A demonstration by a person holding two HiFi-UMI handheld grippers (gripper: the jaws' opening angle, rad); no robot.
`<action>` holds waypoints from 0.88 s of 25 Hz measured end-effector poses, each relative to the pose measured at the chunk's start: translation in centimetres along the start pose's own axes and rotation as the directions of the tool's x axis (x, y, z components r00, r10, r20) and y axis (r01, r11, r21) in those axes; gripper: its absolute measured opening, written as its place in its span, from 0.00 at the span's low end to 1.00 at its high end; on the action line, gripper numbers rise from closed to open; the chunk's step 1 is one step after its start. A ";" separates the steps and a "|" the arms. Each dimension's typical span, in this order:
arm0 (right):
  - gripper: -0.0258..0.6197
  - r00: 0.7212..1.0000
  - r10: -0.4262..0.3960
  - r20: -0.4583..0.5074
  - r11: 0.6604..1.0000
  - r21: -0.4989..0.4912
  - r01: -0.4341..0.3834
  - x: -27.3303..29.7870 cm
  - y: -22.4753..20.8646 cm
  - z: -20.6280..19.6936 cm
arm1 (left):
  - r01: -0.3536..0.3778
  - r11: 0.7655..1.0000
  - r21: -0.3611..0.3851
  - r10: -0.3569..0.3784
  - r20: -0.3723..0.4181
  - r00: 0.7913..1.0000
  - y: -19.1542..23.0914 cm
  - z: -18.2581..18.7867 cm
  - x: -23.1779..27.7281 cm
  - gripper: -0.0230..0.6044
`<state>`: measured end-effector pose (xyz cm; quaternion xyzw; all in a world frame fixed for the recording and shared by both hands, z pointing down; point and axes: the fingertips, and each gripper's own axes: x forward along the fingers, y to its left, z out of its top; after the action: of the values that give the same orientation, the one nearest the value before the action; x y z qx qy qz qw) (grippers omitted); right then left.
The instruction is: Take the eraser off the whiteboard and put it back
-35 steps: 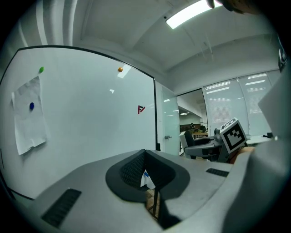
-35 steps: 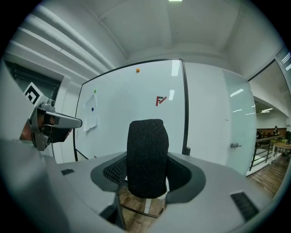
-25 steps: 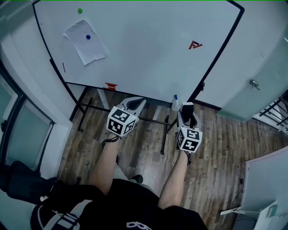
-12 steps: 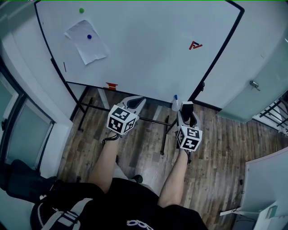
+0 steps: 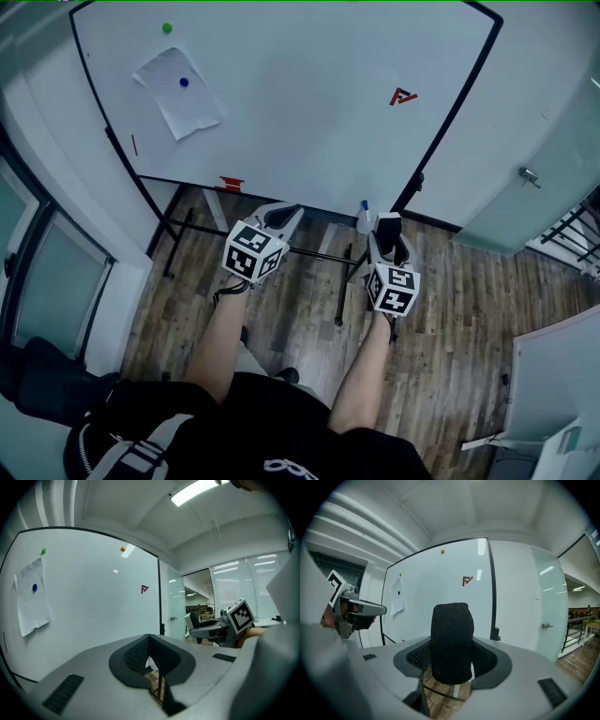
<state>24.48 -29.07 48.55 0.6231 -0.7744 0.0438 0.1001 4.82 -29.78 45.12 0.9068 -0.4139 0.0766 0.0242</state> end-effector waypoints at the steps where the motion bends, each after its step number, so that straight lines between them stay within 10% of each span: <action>1: 0.43 1.000 -0.001 0.000 1.000 0.002 0.001 0.0 0.0 0.0 | 0.000 1.000 0.001 0.000 0.000 1.000 0.0 0.0 0.0 0.07; 22: 0.43 1.000 -0.004 -0.022 1.000 0.009 0.004 -1.5 0.1 -1.3 | -0.015 0.999 -0.031 0.015 -0.007 1.000 -0.2 -1.2 -1.2 0.07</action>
<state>24.83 -27.33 49.47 0.6245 -0.7719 0.0540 0.1058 4.07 -28.64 46.11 0.9029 -0.4218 0.0734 0.0391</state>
